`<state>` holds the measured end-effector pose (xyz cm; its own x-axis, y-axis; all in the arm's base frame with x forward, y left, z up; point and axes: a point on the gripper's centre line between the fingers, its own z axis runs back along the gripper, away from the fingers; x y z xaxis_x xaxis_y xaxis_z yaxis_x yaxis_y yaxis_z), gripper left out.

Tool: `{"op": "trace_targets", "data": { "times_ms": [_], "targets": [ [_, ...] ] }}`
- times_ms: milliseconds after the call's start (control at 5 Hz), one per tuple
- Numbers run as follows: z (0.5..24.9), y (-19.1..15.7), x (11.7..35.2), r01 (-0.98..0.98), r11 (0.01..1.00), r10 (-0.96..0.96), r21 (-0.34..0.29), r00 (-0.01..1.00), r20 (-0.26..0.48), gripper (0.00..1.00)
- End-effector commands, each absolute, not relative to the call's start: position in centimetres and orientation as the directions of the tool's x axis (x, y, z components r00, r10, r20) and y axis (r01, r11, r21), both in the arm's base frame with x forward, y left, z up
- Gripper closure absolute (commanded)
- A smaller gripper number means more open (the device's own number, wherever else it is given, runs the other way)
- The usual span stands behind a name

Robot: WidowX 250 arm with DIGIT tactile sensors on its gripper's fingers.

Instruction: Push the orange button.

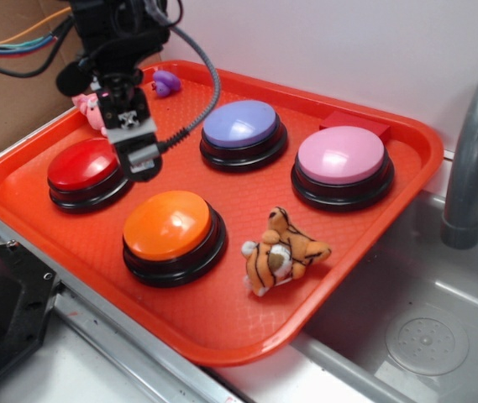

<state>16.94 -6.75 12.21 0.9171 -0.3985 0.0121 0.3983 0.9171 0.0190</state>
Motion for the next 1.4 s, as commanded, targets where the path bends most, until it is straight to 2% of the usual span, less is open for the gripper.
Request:
{"op": "trace_targets", "data": {
  "times_ms": [0, 200, 1200],
  "targets": [
    [14.88, -7.67, 17.34, 0.413, 0.910, -0.414, 0.024, 0.906, 0.092, 0.00],
    [14.82, -7.47, 17.62, 0.410, 0.912, -0.409, -0.018, 0.912, 0.034, 0.00],
    [14.82, -7.47, 17.62, 0.410, 0.912, -0.409, -0.018, 0.912, 0.034, 0.00]
  ]
}}
